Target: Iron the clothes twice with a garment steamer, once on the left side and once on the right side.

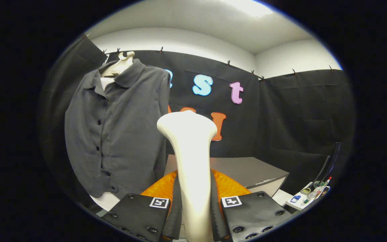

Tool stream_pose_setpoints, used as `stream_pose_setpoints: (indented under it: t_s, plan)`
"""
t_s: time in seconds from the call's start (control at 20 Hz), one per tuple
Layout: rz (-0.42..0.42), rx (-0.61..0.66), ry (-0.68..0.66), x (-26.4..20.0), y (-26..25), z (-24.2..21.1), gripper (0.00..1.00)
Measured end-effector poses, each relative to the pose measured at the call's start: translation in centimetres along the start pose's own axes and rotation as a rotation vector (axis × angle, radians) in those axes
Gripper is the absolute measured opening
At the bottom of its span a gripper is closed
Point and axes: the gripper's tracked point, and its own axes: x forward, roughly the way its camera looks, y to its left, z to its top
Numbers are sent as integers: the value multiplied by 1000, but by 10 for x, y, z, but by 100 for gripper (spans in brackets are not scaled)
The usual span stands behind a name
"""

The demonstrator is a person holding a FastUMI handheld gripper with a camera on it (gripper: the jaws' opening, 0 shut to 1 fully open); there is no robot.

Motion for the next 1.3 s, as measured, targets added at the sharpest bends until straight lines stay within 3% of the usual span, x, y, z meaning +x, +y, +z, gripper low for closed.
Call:
stream_pose_setpoints:
  t_s: [0.3,0.55,0.9,1.3]
  plan:
    - [104,2,-68,-56,73,40,43]
    - [159,31,-90,-56,132,50,43]
    - [146,34,-102,-2,176,54,43]
    - [59,39,-87,50,154,25,43]
